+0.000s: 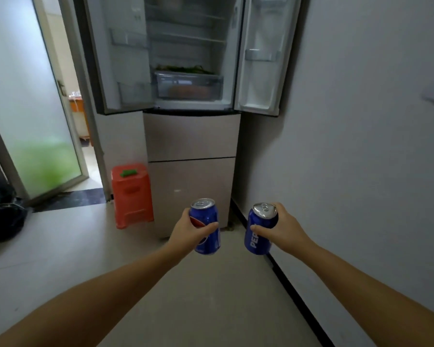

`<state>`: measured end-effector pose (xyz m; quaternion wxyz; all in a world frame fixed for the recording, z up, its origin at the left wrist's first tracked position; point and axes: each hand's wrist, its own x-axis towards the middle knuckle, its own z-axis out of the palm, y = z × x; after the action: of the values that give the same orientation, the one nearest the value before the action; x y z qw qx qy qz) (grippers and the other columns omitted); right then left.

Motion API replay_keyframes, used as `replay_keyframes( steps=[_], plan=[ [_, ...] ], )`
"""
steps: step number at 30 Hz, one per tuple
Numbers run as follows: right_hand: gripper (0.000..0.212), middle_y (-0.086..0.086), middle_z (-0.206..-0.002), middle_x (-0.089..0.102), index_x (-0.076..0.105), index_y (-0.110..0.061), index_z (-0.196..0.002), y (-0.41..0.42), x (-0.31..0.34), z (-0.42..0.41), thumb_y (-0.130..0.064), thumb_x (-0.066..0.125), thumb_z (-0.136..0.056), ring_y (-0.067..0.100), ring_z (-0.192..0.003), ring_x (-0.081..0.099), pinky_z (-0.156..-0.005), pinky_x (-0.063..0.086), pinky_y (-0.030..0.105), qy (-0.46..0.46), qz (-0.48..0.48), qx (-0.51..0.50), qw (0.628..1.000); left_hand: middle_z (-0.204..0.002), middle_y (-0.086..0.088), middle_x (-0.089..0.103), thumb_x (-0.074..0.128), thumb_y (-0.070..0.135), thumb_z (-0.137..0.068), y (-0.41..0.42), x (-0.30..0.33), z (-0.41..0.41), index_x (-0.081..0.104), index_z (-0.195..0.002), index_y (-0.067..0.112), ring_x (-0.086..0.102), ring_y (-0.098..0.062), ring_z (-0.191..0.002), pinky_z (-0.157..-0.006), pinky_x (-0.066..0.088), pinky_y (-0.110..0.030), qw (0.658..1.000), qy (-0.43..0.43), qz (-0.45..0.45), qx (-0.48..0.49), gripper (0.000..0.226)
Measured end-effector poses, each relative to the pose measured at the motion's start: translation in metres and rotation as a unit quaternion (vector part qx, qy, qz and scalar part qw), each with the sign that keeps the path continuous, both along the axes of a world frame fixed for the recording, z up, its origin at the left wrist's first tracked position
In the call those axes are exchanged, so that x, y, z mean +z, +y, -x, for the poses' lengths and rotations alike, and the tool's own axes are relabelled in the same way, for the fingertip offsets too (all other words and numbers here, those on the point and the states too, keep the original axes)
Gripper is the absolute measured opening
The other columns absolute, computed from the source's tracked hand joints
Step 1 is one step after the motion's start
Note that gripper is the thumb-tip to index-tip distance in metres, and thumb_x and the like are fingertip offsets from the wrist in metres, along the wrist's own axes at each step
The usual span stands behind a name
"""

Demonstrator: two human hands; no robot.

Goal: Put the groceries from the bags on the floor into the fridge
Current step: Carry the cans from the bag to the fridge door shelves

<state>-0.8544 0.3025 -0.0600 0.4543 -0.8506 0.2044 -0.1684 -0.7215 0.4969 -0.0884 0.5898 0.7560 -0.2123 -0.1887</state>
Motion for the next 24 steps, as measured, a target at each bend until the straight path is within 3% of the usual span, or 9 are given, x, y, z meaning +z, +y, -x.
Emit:
replay_keyframes(
  steps=[4,8,12,18,24],
  plan=[
    [0.055,-0.012,-0.108,0.053,0.043,-0.025,-0.118,-0.065,0.03,-0.101,-0.018,0.077,-0.076,0.011,-0.106,0.051,-0.078,0.045,0.018,-0.015,0.009,0.052,0.998,-0.116,-0.003,0.059,0.077,0.023,-0.076,-0.046,0.023,-0.09,0.043,-0.126,0.017,0.056,-0.02,-0.109,-0.094,0.045,-0.034,0.998,-0.034,0.006,0.055,0.061],
    [0.055,-0.009,-0.113,0.053,0.043,-0.027,-0.118,-0.107,0.047,-0.21,-0.022,0.078,-0.075,0.014,-0.11,0.051,-0.086,0.049,0.031,-0.024,0.014,0.086,0.996,-0.111,0.002,0.058,0.077,0.028,-0.076,-0.072,0.033,-0.175,0.043,-0.123,0.022,0.056,-0.016,-0.104,-0.089,0.043,-0.031,0.992,-0.056,0.002,0.113,0.058],
    [0.055,-0.01,-0.113,0.051,0.042,-0.026,-0.12,-0.125,0.058,-0.322,-0.02,0.076,-0.077,0.01,-0.107,0.048,-0.083,0.047,0.028,-0.04,0.017,0.139,0.989,-0.112,0.005,0.057,0.077,0.031,-0.075,-0.095,0.04,-0.273,0.042,-0.117,0.027,0.056,-0.016,-0.106,-0.093,0.047,-0.035,0.987,-0.078,0.002,0.139,0.054],
    [0.056,-0.013,-0.111,0.055,0.045,-0.026,-0.119,-0.159,0.082,-0.48,-0.025,0.078,-0.074,0.012,-0.11,0.054,-0.084,0.05,0.028,-0.08,0.028,0.167,0.982,-0.108,0.005,0.062,0.078,0.037,-0.073,-0.137,0.076,-0.423,0.047,-0.12,0.021,0.06,-0.014,-0.101,-0.083,0.046,-0.027,0.976,-0.149,-0.02,0.156,0.058],
    [0.054,-0.01,-0.109,0.059,0.047,-0.026,-0.116,-0.176,0.135,-0.605,-0.027,0.08,-0.073,0.011,-0.103,0.057,-0.083,0.047,0.025,-0.155,0.025,0.182,0.971,-0.115,0.003,0.059,0.078,0.023,-0.075,-0.165,0.143,-0.531,0.044,-0.127,0.017,0.056,-0.012,-0.106,-0.085,0.04,-0.023,0.968,-0.201,0.028,0.15,0.063]
  ],
)
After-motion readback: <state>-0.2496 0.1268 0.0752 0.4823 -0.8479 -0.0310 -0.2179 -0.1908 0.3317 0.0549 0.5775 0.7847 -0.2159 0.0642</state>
